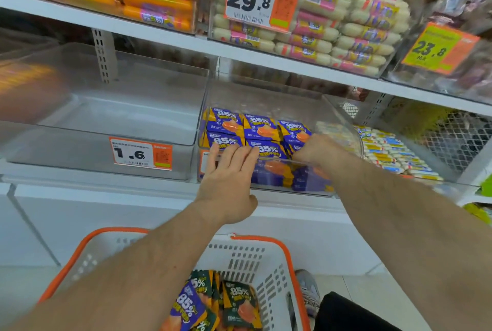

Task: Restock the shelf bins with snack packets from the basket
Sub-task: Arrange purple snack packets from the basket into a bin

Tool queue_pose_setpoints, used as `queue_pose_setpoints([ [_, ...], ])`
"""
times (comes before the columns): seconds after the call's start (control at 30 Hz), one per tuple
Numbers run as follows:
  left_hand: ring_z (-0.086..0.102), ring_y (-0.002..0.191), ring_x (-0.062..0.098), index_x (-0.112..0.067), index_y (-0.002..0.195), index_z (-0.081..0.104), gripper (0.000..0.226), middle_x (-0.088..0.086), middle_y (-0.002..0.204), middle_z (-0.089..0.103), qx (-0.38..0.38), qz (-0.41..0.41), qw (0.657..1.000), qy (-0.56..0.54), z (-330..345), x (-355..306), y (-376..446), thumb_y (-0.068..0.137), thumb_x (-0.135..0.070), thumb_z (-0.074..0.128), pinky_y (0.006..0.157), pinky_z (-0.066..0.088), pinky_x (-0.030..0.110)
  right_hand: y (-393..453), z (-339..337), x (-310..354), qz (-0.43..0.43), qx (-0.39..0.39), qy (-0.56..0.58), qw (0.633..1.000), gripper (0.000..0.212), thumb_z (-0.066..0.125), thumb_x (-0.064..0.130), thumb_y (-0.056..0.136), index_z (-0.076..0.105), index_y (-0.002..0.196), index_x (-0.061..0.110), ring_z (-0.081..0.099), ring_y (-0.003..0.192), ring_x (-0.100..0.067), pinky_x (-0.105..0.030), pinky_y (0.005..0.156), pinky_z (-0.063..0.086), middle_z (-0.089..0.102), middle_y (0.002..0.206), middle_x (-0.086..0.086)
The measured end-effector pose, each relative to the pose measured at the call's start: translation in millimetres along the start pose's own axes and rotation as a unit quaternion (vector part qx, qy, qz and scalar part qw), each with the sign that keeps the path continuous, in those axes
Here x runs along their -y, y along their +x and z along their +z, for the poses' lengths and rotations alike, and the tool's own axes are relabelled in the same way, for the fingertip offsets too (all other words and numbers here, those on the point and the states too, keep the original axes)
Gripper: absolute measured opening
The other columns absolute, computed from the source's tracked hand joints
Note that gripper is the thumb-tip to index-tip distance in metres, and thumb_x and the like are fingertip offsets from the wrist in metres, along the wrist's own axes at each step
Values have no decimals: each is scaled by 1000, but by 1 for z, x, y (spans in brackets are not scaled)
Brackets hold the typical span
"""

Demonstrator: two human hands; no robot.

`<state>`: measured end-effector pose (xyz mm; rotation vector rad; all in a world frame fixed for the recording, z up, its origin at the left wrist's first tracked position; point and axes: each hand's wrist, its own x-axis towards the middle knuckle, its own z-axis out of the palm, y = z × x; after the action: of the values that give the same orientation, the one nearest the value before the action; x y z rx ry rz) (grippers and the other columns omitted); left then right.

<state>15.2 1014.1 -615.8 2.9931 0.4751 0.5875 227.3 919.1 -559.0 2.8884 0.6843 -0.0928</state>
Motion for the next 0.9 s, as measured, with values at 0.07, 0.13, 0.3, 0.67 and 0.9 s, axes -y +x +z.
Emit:
queue_pose_setpoints([
  [0.07,7,147,22,-20,157,3,94,0,159,15,-3,-1,1000,1,1,0,-1,84,-45,57,115,-18,47,-3,-1,1,9,-4,26,1000,37,65,46,69,46,67,15,52,76,-30,-30,67,43,55,83,-10],
  [0.13,7,147,21,-20,156,3,95,-1,158,15,-2,-2,1000,-4,0,0,-1,83,-44,58,115,-18,47,-9,-3,1,29,4,53,998,37,69,44,61,48,71,15,57,80,-30,-32,72,51,56,83,-8],
  [0.3,2,148,21,-20,156,0,95,-2,160,10,25,-8,1000,-3,-4,-3,0,84,-43,58,115,-19,47,-19,-4,-4,94,-61,180,977,33,67,41,74,60,87,11,61,84,-30,-31,72,50,64,91,-11],
  [0.67,5,149,24,-24,151,30,74,-2,162,17,43,-56,969,-236,14,-17,-77,85,-34,61,120,5,42,-139,83,62,-117,-404,435,796,8,56,18,73,61,72,13,58,66,-30,-34,61,45,60,67,-3],
  [0.9,60,107,24,-11,120,63,31,9,128,61,265,-142,901,-314,54,-6,-156,91,-20,55,89,50,35,-178,197,89,-81,146,267,949,30,53,18,90,49,62,9,44,59,-24,-34,52,37,44,59,-6],
])
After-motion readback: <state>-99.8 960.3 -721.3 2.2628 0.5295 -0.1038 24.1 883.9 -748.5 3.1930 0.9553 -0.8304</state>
